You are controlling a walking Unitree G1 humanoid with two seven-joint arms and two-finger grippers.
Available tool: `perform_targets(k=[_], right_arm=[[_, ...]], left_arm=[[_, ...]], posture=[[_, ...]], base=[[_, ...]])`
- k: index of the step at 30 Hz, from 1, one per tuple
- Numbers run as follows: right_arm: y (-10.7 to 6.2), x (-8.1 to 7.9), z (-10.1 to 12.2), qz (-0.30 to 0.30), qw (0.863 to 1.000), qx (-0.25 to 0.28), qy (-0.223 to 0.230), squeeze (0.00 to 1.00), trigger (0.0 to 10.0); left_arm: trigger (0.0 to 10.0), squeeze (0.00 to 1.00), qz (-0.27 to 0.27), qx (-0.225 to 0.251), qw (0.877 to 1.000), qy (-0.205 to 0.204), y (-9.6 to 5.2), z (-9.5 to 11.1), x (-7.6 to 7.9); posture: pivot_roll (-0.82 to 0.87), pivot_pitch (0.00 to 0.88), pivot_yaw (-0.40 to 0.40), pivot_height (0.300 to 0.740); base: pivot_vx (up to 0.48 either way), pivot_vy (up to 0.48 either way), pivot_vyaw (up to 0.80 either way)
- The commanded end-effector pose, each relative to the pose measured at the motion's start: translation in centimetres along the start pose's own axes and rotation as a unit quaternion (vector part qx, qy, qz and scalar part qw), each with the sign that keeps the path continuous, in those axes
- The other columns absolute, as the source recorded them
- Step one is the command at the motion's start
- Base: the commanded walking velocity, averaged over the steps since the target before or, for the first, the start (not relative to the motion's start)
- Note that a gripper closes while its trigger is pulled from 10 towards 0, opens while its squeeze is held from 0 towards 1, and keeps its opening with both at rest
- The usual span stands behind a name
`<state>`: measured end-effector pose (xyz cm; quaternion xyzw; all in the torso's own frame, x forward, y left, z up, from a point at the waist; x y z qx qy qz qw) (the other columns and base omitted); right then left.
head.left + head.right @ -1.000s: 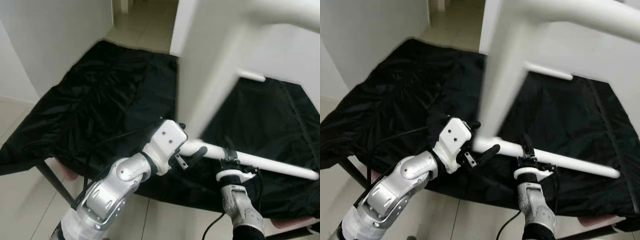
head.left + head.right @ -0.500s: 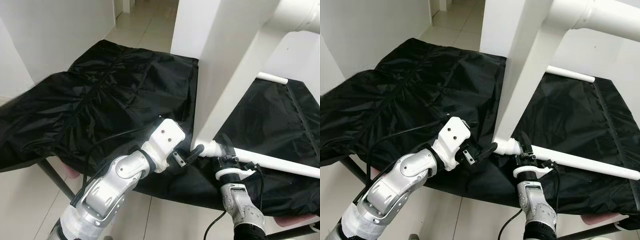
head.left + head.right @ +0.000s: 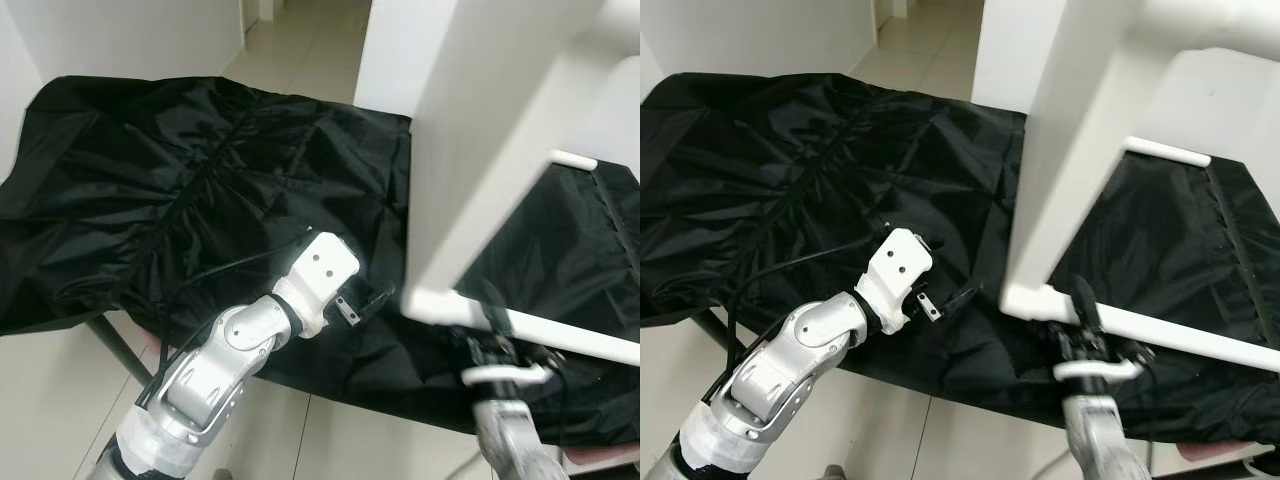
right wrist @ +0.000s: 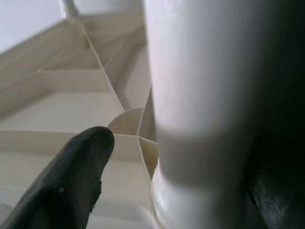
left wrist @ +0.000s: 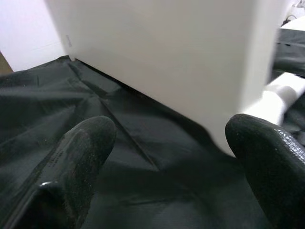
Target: Building children table
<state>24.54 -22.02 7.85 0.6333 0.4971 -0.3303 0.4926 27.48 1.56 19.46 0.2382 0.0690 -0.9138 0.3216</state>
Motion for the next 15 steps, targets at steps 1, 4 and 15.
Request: perform_targets(k=[1,4,15], right_arm=[[-1.1,-0.4,-0.9,0.021,1.000,0.001,0.019,0.00,10.0],[-2.1,-0.2,-0.7,0.010,1.000,0.006,0.015,0.00,10.0],[-5.1,-1.6,-1.9,-0.003,0.998,-0.049,-0.046,0.00,10.0]], left_arm=[[10.0,0.00,-0.018,0.001,1.000,0.003,0.0,-0.2,0.5],[10.0,0.00,-0.018,0.001,1.000,0.003,-0.1,-0.2,0.5],[10.0,0.00,-0.015,-0.001,1.000,0.005,-0.3,-0.4,-0.1]], posture=[[0.00,0.062,-0.071,0.740],[0.00,0.064,-0.069,0.740],[-0.02,0.083,-0.043,0.740]], base=[[0.000,0.000,0.00],[0.000,0.000,0.00],[0.000,0.000,0.00]])
Point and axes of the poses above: a point about 5 cm out from each wrist's last joint towards the gripper, its own y axis pointing out of the wrist towards the gripper, its own z axis along the axis of the wrist's last joint, x = y × z, the point moved 3 cm from there along y, pointing out of the wrist towards the gripper, and after that the axes turned 13 degrees about y, right-handed, at the moved point
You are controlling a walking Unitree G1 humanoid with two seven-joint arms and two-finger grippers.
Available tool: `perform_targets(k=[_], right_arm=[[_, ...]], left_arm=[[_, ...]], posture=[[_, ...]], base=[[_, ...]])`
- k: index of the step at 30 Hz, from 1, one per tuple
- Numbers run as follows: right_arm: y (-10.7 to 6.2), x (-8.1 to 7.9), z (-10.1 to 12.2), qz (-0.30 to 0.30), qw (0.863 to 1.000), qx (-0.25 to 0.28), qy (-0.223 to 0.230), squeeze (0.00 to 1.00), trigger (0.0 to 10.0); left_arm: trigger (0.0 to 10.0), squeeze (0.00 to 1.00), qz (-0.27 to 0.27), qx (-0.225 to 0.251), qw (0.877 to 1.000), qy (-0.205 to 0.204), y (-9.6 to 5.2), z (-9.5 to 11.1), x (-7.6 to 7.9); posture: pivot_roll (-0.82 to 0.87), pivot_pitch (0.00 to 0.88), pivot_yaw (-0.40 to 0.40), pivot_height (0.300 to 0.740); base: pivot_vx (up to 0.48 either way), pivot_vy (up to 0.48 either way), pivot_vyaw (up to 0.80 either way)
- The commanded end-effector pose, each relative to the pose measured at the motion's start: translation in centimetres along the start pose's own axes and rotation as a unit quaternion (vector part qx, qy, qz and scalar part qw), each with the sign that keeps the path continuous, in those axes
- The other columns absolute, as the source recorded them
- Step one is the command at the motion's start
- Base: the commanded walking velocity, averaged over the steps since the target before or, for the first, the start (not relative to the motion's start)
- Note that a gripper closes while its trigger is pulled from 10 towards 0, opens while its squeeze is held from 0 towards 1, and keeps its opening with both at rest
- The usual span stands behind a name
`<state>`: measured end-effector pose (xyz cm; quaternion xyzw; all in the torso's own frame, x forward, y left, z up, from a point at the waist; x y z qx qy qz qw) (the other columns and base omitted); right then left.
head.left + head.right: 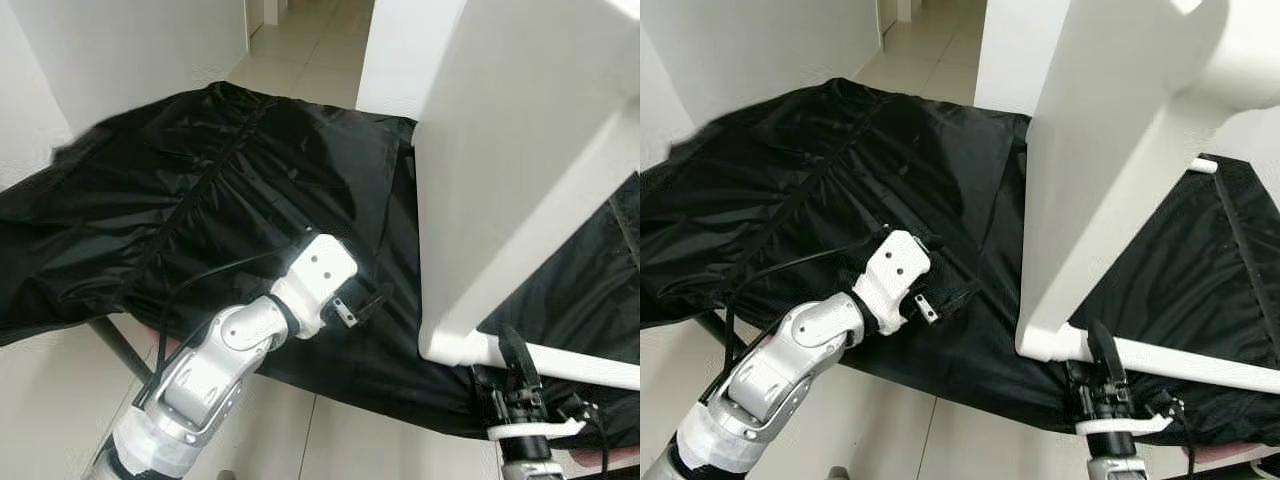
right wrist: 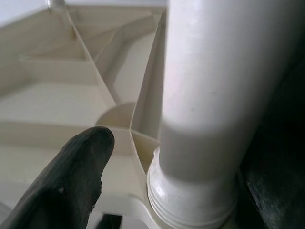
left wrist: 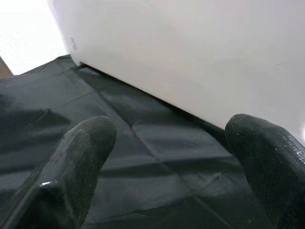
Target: Building children table
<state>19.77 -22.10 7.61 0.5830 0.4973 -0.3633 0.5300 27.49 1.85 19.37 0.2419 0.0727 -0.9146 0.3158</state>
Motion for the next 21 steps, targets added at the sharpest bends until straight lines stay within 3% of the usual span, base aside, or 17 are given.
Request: perform_targets(k=[1,9,21], right_arm=[[-0.4,-0.6,-1.7,0.027,0.999,-0.016,0.009,0.00,10.0],[-3.9,0.0,-1.9,-0.011,1.000,-0.017,-0.009,0.00,10.0],[-6.4,2.3,-1.9,-0.084,0.995,-0.027,-0.040,0.00,10.0]], left_arm=[[10.0,0.00,-0.008,0.000,1.000,0.000,-0.1,-0.3,0.0],[10.0,0.00,-0.004,-0.003,1.000,-0.002,-0.2,-0.5,-0.5],[10.0,0.00,0.000,-0.002,1.000,0.000,-0.3,-0.3,-0.9]], posture=[[-0.02,0.083,-0.043,0.740],[-0.02,0.097,-0.030,0.740],[-0.02,0.099,-0.022,0.740]], base=[[0.000,0.000,0.00],[0.000,0.000,0.00],[0.000,0.000,0.00]])
Point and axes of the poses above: a point about 5 cm out from each wrist's last joint towards the gripper, its own y axis pointing out of the wrist towards the gripper, its own z axis along the axis of the wrist's last joint, x = y × z, the point moved 3 cm from there along y, pointing out of the wrist towards the gripper, and after that the axes turned 13 degrees about y, right-handed, at the moved point
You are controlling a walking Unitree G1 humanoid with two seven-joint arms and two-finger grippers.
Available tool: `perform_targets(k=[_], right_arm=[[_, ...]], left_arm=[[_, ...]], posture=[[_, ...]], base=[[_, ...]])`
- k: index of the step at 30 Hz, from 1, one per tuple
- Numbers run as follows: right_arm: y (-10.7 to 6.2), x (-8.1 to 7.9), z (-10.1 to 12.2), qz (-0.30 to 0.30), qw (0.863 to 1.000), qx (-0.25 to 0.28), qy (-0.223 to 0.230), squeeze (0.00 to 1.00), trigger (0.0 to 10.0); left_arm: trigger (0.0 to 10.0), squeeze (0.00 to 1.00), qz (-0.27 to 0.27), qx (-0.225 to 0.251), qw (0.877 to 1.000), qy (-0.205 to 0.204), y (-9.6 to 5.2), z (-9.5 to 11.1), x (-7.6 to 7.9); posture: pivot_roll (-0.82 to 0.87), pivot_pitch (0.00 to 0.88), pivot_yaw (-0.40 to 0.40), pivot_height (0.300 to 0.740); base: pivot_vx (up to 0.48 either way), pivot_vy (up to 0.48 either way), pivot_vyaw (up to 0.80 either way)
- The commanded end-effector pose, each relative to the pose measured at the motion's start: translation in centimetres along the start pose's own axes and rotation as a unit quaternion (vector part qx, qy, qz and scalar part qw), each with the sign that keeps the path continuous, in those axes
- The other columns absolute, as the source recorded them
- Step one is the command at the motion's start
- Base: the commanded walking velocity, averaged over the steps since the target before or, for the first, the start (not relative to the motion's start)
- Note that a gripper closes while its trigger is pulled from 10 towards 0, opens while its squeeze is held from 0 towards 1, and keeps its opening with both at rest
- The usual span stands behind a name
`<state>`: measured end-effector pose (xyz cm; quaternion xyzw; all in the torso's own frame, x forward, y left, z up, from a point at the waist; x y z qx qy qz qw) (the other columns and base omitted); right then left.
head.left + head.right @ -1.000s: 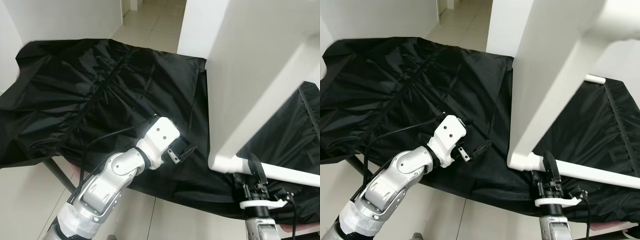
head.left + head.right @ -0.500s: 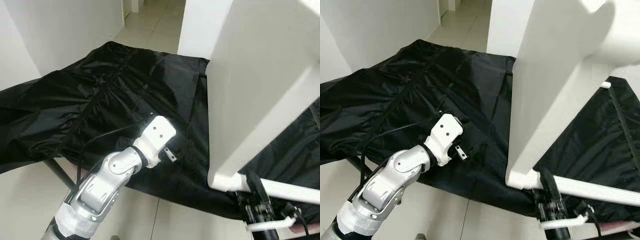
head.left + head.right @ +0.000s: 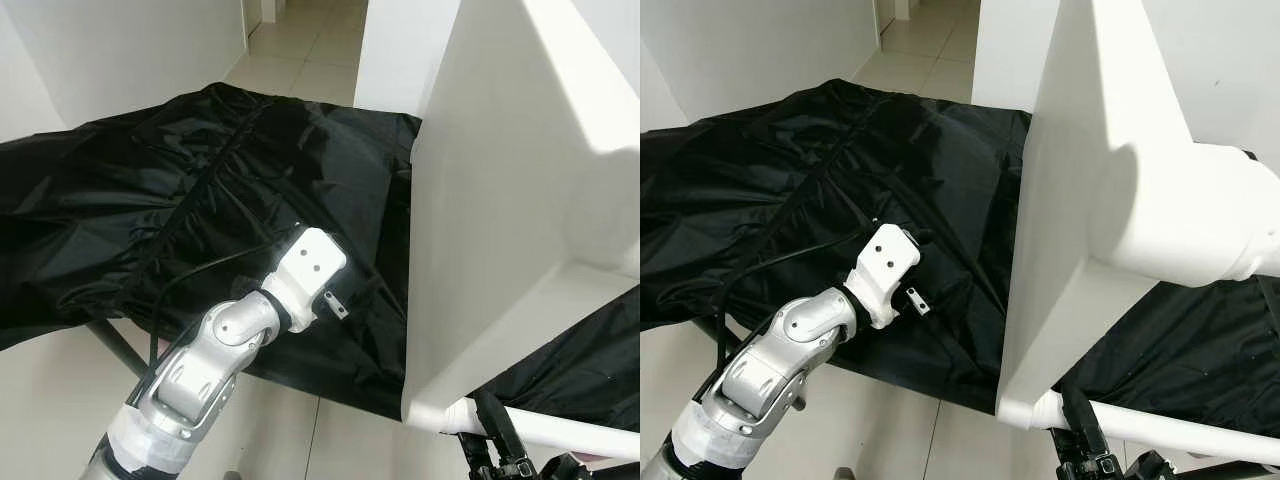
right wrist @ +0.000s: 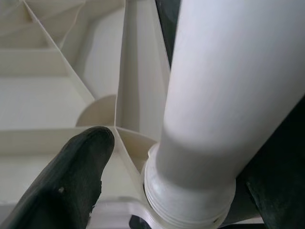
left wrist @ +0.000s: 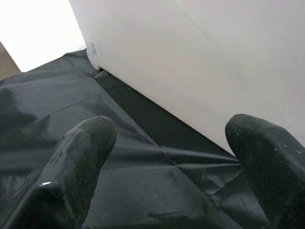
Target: Building children table
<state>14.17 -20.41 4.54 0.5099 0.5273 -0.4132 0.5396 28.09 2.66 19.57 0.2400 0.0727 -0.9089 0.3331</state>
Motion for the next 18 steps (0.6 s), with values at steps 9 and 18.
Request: perform_targets(k=[9,18], right_arm=[[0.6,1.3,0.7,-0.044,0.999,0.003,-0.032,0.00,10.0],[0.0,1.2,0.4,-0.020,0.999,-0.008,-0.033,0.00,10.0]], left_arm=[[10.0,0.00,-0.012,0.007,1.000,-0.001,-0.1,0.2,-0.3],[10.0,0.00,-0.008,0.008,1.000,-0.002,-0.3,0.3,-0.3]], posture=[[-0.01,0.102,-0.015,0.740],[-0.01,0.105,-0.018,0.740]], base=[[0.000,0.000,0.00],[0.000,0.000,0.00]])
Point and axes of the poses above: a point about 5 cm out from each wrist's last joint towards the gripper, its own y axis pointing out of the wrist towards the gripper, its own z axis along the axis of the wrist's last joint, x = y × z, the point moved 3 cm from there along y, pointing out of the wrist towards the gripper, and after that the axes turned 13 degrees about y, right-handed, at the moved point
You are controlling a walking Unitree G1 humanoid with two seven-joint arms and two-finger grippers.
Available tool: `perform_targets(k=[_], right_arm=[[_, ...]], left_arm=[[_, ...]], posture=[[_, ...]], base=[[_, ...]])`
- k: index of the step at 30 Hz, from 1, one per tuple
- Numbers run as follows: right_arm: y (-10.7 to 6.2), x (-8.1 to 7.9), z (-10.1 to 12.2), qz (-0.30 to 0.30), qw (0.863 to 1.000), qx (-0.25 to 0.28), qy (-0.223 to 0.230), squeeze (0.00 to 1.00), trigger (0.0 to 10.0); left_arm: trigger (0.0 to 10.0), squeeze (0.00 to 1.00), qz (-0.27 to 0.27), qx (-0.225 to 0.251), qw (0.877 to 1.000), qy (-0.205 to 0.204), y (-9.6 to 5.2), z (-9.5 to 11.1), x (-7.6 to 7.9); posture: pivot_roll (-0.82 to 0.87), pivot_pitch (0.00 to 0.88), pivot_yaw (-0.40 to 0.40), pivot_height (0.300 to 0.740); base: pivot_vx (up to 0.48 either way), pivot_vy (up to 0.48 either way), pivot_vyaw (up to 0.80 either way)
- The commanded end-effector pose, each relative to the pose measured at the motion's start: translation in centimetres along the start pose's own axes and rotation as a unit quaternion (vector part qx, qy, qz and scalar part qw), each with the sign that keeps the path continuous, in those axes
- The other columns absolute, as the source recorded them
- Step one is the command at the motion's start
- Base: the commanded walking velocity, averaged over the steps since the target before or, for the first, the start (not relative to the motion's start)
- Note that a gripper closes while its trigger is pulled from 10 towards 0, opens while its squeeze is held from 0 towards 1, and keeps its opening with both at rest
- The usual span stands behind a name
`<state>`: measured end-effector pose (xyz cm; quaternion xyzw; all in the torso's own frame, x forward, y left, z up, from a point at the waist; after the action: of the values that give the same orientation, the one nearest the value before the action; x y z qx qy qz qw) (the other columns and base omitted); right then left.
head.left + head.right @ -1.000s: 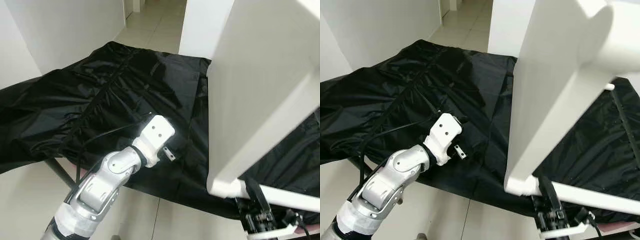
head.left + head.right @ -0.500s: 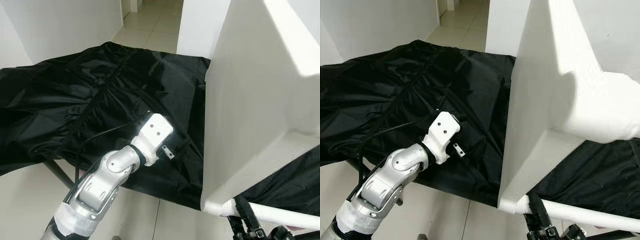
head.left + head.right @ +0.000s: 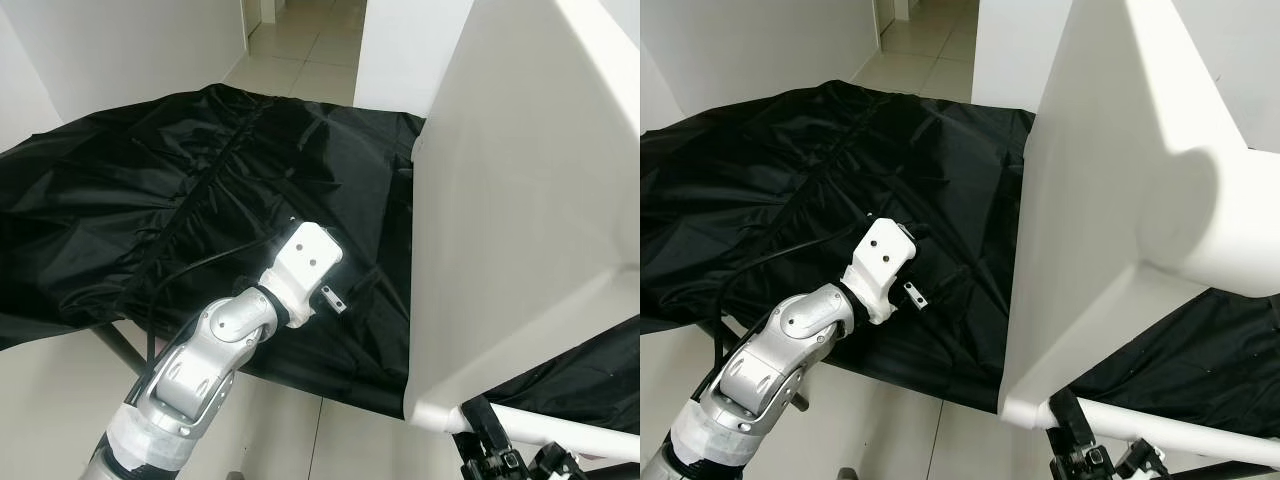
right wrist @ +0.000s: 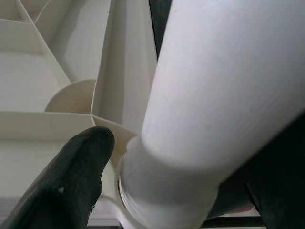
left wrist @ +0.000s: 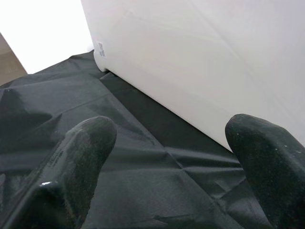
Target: Building children table
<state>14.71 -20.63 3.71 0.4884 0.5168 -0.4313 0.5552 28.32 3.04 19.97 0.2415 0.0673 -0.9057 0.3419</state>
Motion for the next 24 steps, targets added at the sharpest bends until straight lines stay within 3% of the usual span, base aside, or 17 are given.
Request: perform_targets(k=[1,6,16,22,24], right_arm=[[-0.5,0.4,-0.1,-0.012,1.000,-0.005,-0.002,0.00,10.0],[-2.0,0.5,-1.2,-0.001,1.000,-0.027,0.007,0.00,10.0],[-3.1,0.0,-3.3,0.005,0.994,-0.104,-0.018,0.00,10.0],[-3.9,0.0,-3.7,-0.001,0.989,-0.140,-0.041,0.00,10.0],[-4.5,-0.2,-2.8,-0.017,0.986,-0.146,-0.081,0.00,10.0]], left_arm=[[10.0,0.00,-0.018,0.004,1.000,-0.001,-0.2,0.1,0.2],[10.0,0.00,-0.022,0.005,1.000,-0.001,-0.1,0.1,0.2],[10.0,0.00,-0.028,0.007,1.000,0.003,-0.1,0.1,0.1],[10.0,0.00,-0.029,0.007,1.000,0.008,-0.2,0.1,0.0],[10.0,0.00,-0.028,0.005,1.000,0.008,-0.2,-0.1,-0.3]], posture=[[-0.01,0.105,-0.016,0.740],[-0.01,0.107,-0.009,0.740],[-0.02,0.108,0.009,0.740],[-0.01,0.107,0.008,0.740],[-0.02,0.097,0.016,0.740]], base=[[0.000,0.000,0.00],[0.000,0.000,0.00],[0.000,0.000,0.00],[0.000,0.000,0.00],[0.000,0.000,0.00]])
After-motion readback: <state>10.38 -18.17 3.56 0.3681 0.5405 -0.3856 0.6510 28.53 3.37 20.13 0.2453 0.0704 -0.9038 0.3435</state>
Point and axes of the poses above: a point about 5 cm out from each wrist's last joint towards the gripper, its own y axis pointing out of the wrist towards the gripper, its own z axis along the axis of the wrist's last joint, x = y × z, the point moved 3 cm from there along y, pointing out of the wrist towards the gripper, and after that the axes turned 13 degrees about y, right-handed, at the moved point
